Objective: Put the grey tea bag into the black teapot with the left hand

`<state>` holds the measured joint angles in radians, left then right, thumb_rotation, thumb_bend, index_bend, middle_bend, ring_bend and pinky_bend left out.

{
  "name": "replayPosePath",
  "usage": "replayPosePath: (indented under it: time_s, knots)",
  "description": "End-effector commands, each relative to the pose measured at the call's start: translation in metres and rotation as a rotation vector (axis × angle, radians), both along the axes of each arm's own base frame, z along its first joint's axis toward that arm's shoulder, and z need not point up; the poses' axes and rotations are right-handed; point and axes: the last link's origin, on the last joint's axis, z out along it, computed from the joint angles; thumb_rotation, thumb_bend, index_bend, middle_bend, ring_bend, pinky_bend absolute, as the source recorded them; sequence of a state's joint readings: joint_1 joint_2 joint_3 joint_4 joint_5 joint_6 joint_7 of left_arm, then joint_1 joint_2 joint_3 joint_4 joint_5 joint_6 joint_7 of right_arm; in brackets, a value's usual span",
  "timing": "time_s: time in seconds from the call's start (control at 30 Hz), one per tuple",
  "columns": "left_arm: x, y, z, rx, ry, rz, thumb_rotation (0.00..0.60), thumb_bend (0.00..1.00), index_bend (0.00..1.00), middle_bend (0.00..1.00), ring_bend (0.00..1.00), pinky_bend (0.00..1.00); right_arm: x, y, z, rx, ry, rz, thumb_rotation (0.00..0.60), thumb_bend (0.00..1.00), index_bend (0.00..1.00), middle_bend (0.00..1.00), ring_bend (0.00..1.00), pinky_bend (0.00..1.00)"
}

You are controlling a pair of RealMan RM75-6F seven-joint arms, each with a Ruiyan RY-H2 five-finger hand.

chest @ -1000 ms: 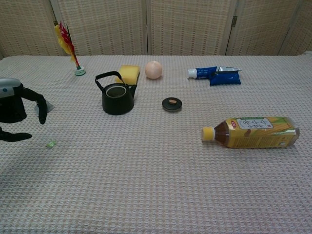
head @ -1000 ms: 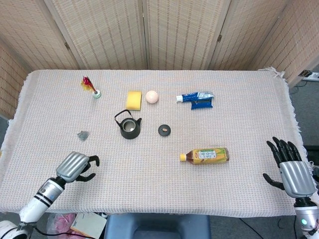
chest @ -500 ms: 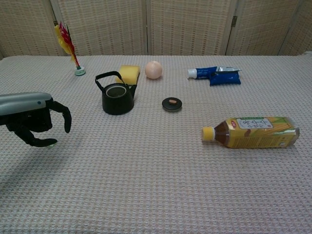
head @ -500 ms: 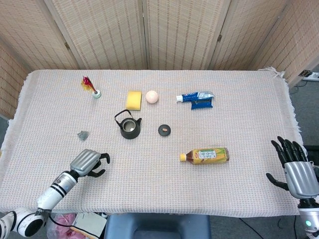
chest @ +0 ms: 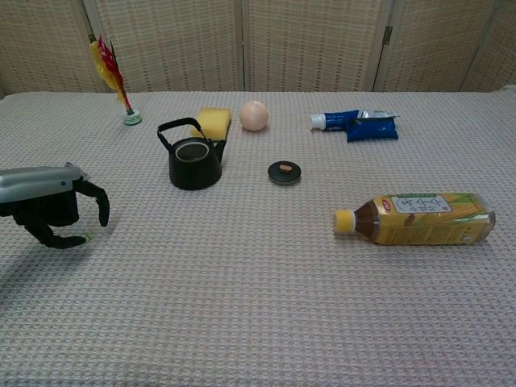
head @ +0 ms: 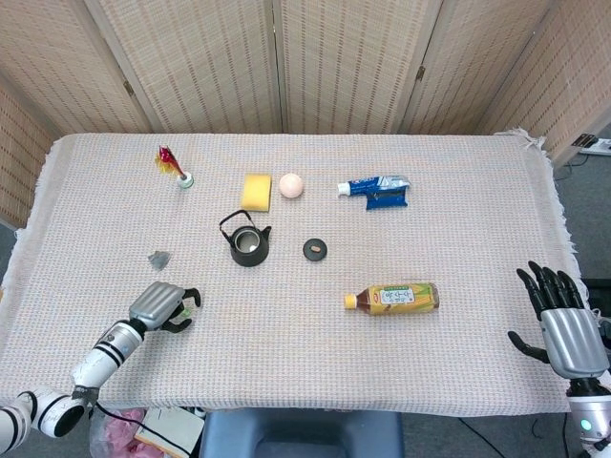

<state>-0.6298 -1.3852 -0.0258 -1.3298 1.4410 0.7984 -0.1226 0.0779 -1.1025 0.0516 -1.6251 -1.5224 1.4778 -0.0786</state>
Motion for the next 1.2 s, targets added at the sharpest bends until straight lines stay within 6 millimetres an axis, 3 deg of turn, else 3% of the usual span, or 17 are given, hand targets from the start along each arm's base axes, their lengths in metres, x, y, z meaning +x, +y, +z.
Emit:
replayPosePath:
  time_s: [0.03,1.2]
  knots:
    - [-0.002,0.0,-0.002,-0.009,0.004,0.001,0.6,0.39,0.43,1.0,0.97,1.0,0.0,0.0,0.0,-0.001,0.0,0.0,0.6,0.13,0.0,0.0,0.0,0.0]
    - [-0.024,0.004,-0.005,-0.002,-0.028,0.021,0.6,0.39,0.47,1.0,0.97,1.0,0.001,-0.001,-0.007,0.017,0.017,-0.016,0.6,0.13,0.0,0.0,0.0,0.0]
